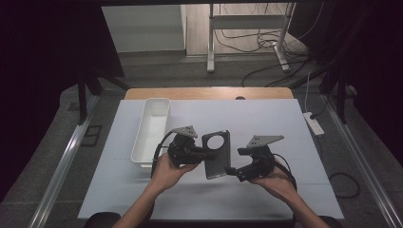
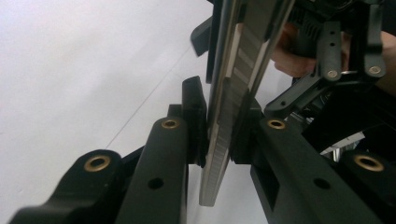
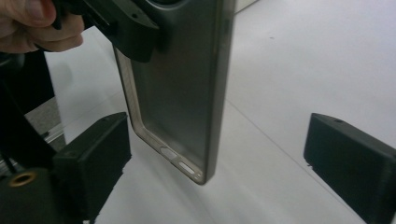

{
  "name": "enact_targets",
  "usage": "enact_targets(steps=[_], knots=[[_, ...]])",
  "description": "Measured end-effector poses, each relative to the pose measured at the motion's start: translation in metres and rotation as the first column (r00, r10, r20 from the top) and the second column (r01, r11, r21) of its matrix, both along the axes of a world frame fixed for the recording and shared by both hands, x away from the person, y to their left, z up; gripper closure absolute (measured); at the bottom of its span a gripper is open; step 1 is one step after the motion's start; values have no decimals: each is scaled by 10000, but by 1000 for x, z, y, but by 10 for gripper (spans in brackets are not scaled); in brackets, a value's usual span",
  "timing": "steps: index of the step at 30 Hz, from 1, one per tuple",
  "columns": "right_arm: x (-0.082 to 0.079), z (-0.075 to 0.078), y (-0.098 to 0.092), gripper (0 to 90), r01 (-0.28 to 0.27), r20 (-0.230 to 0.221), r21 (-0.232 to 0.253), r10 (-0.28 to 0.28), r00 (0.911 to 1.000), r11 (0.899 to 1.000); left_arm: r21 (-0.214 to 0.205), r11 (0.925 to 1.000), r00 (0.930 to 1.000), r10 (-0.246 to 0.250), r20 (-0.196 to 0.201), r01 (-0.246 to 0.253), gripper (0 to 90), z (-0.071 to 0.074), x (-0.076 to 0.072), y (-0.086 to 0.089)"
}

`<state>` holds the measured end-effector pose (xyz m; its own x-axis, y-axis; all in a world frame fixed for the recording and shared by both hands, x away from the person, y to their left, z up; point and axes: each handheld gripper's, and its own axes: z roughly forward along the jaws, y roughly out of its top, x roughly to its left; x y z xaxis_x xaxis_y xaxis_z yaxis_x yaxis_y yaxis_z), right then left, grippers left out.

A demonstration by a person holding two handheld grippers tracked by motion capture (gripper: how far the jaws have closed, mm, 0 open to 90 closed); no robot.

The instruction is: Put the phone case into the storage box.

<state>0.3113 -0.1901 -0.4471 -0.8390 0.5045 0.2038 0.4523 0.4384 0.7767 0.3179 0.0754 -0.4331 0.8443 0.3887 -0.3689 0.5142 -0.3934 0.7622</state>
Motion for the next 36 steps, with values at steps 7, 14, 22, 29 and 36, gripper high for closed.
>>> enact_targets(steps=[7, 14, 22, 29, 36], knots=[[-3, -2, 7, 241, -627, -64, -128, 626, 9980, 9980, -101, 9993, 9994, -351, 44, 351, 793, 1, -2, -5], [-3, -1, 12, 471, -1267, -166, 176, 1270, 9918, 9918, -253, 9967, 9970, -770, 111, 773, 792, 3, -5, -10], [1, 3, 6, 778, -2024, -238, 793, 2049, 9785, 9761, -795, 9933, 9965, -833, 57, 835, 771, 1, -1, -3], [-1, 9, 5, 802, -1680, -4, 1004, 1689, 9856, 9807, -733, 9970, 9987, -234, 443, 266, 624, 3, -2, -4], [-6, 11, 6, 804, -1189, 477, 540, 1164, 9921, 9914, -643, 9971, 9973, 435, 597, -397, 397, 4, -1, 0]])
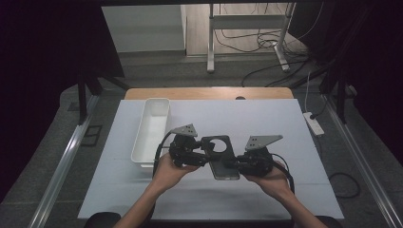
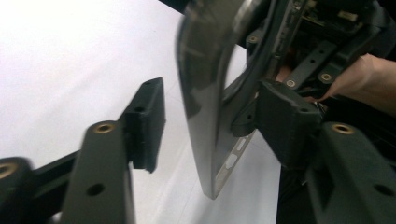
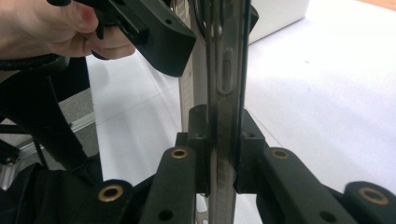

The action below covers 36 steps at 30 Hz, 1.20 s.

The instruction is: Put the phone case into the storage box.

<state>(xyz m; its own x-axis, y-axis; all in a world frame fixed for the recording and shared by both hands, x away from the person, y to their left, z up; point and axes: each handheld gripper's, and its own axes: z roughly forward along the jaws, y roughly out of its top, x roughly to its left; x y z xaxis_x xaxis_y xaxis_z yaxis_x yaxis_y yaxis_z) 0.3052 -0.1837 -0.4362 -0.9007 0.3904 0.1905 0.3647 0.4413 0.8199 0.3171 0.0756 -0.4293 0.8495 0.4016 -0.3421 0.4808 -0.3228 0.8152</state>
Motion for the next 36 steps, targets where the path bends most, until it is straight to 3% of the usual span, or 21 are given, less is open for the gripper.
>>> enact_targets(steps=[10, 21, 27, 36], knots=[[-3, 3, -1, 804, 488, 446, -12, -487, 9978, 9988, 556, 9953, 9959, 762, 479, -789, 184, -4, -1, 2], [-5, 6, -5, 804, 1267, 877, -6, -1262, 9881, 9919, 1187, 9781, 9833, 1615, 834, -1707, 97, -12, -5, 3], [-5, 6, -6, 805, 1510, 992, -2, -1503, 9837, 9885, 1187, 9762, 9819, 1731, 771, -1814, 150, -15, -7, 3], [-6, 6, -4, 805, 1744, 1155, -148, -1715, 9784, 9846, 750, 9847, 9869, 1543, 479, -1576, 357, -14, -8, 2]])
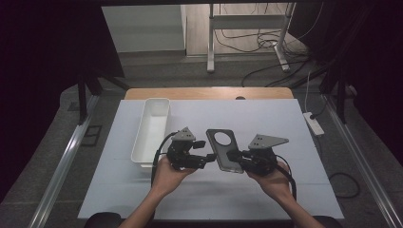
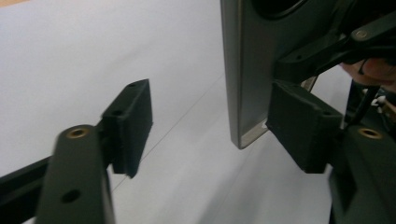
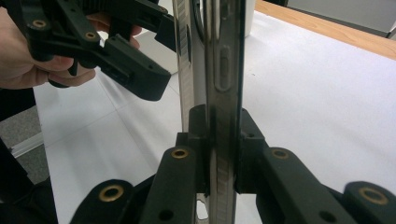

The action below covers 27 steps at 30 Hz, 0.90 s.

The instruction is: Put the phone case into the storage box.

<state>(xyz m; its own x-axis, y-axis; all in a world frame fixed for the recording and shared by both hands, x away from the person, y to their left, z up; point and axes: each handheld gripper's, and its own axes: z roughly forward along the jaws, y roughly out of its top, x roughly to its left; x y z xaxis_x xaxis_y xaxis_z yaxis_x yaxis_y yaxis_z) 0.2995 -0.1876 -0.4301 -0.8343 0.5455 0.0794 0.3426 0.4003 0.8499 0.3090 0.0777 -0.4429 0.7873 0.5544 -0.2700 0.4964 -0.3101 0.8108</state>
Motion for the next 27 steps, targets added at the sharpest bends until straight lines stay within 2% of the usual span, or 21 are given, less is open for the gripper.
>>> enact_targets(steps=[4, 11, 15, 16, 17, 18, 21, 23, 25, 27], knots=[[0, -1, 2, 806, 29, 33, -49, -29, 10000, 10000, -194, 9998, 9999, -24, -131, 22, 458, 1, 0, 0], [-1, -2, 5, 806, 27, 95, -138, -26, 10000, 9999, -90, 9999, 9999, 70, -123, -71, 576, 3, -1, -1], [-2, -2, 6, 806, 66, 177, -185, -63, 9998, 9998, -11, 9999, 9998, 109, -191, -109, 682, 3, -2, -1], [-2, -2, 6, 806, 85, 202, -210, -81, 9998, 9997, 101, 9999, 9997, 136, -181, -134, 682, 3, -2, -1], [-2, -2, 7, 806, 59, 205, -201, -55, 9998, 9998, 139, 9998, 9997, 119, -213, -116, 752, 3, -2, -1], [-2, -3, 7, 806, 52, 217, -218, -47, 9998, 9997, 92, 9999, 9994, 59, -330, -56, 783, 3, -2, -2], [-3, -5, 9, 800, 48, 203, -432, -39, 9998, 9991, 71, 9997, 9984, 229, -518, -225, 827, 4, -2, -2], [-2, -8, 10, 796, -1, 167, -654, 12, 9999, 9979, -85, 9994, 9970, 331, -696, -338, 849, 4, -1, -1], [0, -11, 12, 762, -184, -260, -595, 169, 9995, 9981, 131, 9980, 9960, 626, -645, -618, 873, 5, -2, -2], [0, -13, 15, 693, -238, -468, -603, 210, 9987, 9979, 253, 9964, 9942, 821, -691, -805, 887, 5, -2, -4]])
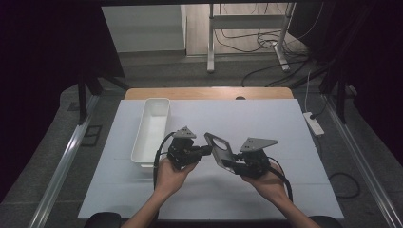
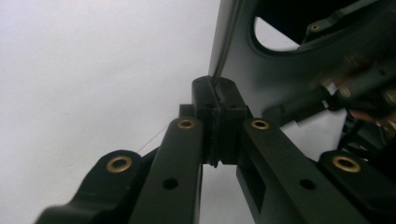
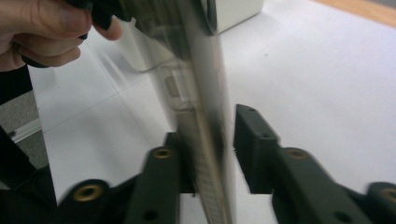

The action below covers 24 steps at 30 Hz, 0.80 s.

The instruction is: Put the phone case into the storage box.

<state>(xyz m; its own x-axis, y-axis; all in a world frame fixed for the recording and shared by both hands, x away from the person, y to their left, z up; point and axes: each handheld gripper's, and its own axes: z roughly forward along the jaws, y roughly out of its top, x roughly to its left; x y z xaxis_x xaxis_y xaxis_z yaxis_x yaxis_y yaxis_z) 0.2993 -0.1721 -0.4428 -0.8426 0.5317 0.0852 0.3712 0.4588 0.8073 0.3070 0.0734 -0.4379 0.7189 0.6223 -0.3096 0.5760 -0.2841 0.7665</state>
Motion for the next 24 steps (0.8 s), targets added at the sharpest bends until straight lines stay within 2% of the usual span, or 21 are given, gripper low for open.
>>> enact_targets(steps=[2, 4, 9, 16, 19, 24], knots=[[-1, -1, 4, 662, 29, 68, -217, -27, 10000, 9998, 84, 9998, 9998, 201, -54, -201, 889, -1, 0, -1], [-2, -2, 6, 615, 59, 96, -346, -56, 9999, 9994, 363, 9985, 9992, 400, 29, -400, 889, -1, 0, -2], [-1, -2, 4, 548, 73, -90, -210, -75, 9999, 9998, 669, 9957, 9979, 635, 88, -640, 889, 0, 2, -2], [-1, 0, 1, 503, 69, -96, -145, -70, 9999, 9999, 777, 9938, 9968, 795, 94, -800, 890, 0, 4, 2], [-1, -1, -2, 479, 88, -140, -112, -90, 9999, 9999, 1038, 9905, 9957, 883, 281, -907, 889, 0, 5, 4], [1, -2, -8, 428, 160, -386, -163, -167, 9991, 9997, 1066, 9896, 9952, 954, 199, -970, 889, -1, 8, 9]])
